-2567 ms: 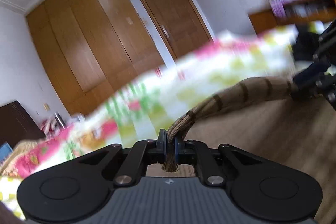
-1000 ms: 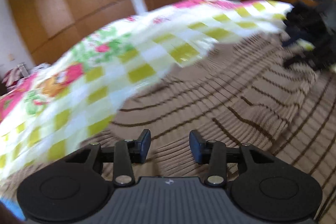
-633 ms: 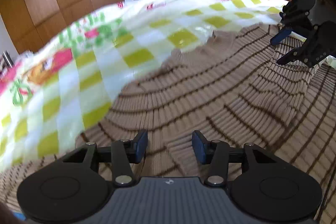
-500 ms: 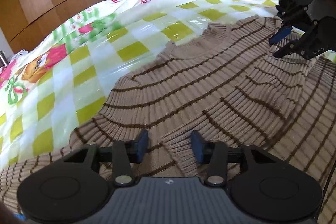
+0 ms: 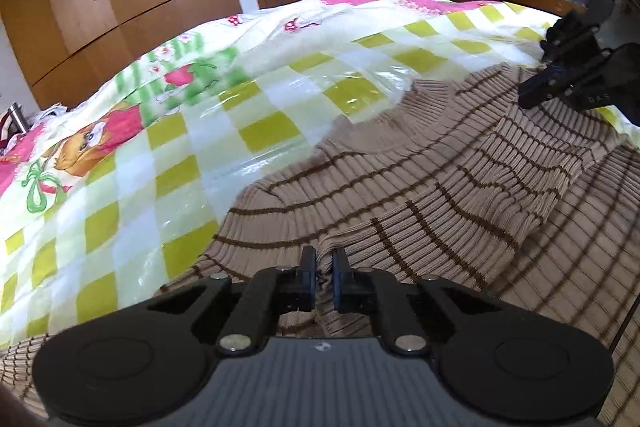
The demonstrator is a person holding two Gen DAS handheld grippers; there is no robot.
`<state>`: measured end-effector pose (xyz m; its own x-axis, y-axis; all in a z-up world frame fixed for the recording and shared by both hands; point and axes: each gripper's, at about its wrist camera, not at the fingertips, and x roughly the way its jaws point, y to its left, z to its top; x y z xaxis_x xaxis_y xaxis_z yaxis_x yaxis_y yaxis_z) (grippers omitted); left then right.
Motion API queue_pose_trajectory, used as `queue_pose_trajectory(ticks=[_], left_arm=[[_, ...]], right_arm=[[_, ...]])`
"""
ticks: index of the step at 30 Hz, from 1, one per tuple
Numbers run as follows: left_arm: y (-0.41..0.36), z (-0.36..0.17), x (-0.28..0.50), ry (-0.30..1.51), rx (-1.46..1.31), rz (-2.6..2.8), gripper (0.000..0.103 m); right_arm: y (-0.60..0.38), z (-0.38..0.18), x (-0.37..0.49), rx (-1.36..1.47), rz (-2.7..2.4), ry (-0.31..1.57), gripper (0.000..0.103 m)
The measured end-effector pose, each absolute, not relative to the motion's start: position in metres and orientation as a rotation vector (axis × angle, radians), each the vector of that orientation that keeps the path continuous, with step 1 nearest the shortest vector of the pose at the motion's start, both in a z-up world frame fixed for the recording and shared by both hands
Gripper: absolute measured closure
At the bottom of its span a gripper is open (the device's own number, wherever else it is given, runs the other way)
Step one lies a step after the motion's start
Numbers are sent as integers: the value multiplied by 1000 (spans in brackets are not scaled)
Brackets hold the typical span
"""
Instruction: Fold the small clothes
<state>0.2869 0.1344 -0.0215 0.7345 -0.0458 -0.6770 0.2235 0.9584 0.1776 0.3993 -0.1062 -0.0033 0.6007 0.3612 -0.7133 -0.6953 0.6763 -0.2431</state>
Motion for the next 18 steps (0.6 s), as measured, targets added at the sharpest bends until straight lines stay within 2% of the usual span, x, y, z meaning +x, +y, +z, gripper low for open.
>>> queue_pose_trajectory(ticks=[2,5,12,15,18], left_arm=[[134,-34,288,757,285,-128,78],[134,-41,283,742,299,-95,72],[130,-14,263,624,282,-23,71],[110,-14,259,607,266,-117,70],[107,-44,268,740,302,-106,69]], right_arm=[[-105,-17,403,-522,605,700,99],[-98,-28,398,-546,559,679,91],[-88,12,332,-445,649,475,87],[-63,-2,317,-460,777,531,86],[-52,-31,312,-514,836,686,86]])
